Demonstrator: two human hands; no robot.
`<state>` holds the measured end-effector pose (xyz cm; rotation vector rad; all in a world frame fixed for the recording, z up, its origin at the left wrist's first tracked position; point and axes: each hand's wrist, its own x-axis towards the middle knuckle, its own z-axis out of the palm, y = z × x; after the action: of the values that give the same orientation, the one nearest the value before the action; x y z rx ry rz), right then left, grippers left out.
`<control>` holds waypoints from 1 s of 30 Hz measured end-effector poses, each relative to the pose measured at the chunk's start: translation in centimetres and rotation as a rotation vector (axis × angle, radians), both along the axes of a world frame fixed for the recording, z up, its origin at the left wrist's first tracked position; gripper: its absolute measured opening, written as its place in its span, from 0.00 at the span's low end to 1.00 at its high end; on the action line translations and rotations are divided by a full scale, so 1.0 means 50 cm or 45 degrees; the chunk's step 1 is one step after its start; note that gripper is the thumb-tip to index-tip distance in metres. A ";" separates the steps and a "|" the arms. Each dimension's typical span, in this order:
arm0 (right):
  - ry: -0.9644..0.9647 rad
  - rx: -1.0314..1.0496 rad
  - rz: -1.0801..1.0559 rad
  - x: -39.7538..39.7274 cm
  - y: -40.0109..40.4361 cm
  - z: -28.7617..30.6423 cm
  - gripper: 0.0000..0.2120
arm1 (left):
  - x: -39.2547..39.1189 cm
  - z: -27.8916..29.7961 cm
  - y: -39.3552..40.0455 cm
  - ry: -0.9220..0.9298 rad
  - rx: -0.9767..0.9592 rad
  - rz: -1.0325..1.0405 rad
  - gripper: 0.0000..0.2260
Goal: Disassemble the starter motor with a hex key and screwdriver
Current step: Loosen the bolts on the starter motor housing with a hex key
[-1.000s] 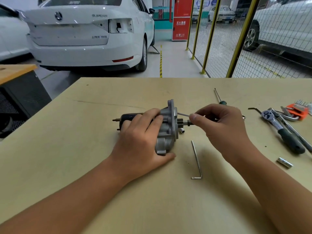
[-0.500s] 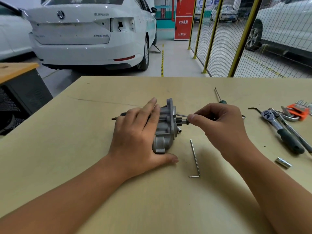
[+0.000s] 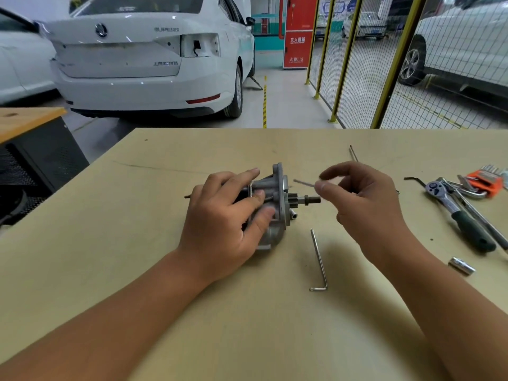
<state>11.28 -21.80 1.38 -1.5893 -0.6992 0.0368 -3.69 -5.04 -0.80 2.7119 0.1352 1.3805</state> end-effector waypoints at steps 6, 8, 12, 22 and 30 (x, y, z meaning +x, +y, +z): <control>-0.052 -0.028 0.057 -0.007 0.019 -0.009 0.13 | 0.011 0.031 0.003 0.093 -0.554 -0.067 0.04; -0.093 -0.112 0.105 -0.013 0.026 -0.015 0.14 | 0.015 0.047 0.006 0.190 -0.643 -0.039 0.04; -0.296 -0.280 0.016 -0.030 0.037 -0.020 0.06 | 0.021 0.062 0.007 0.292 -0.641 0.010 0.04; -0.294 -0.248 -0.056 -0.035 0.051 -0.023 0.04 | 0.016 0.059 0.013 0.154 -0.770 0.044 0.12; -0.301 -0.293 -0.045 -0.033 0.051 -0.023 0.06 | 0.020 0.057 0.020 0.251 -0.957 0.063 0.15</control>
<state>9.63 -19.26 0.25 -1.8455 -0.8741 -0.1019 -2.71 -4.03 2.04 2.1905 0.6022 0.8229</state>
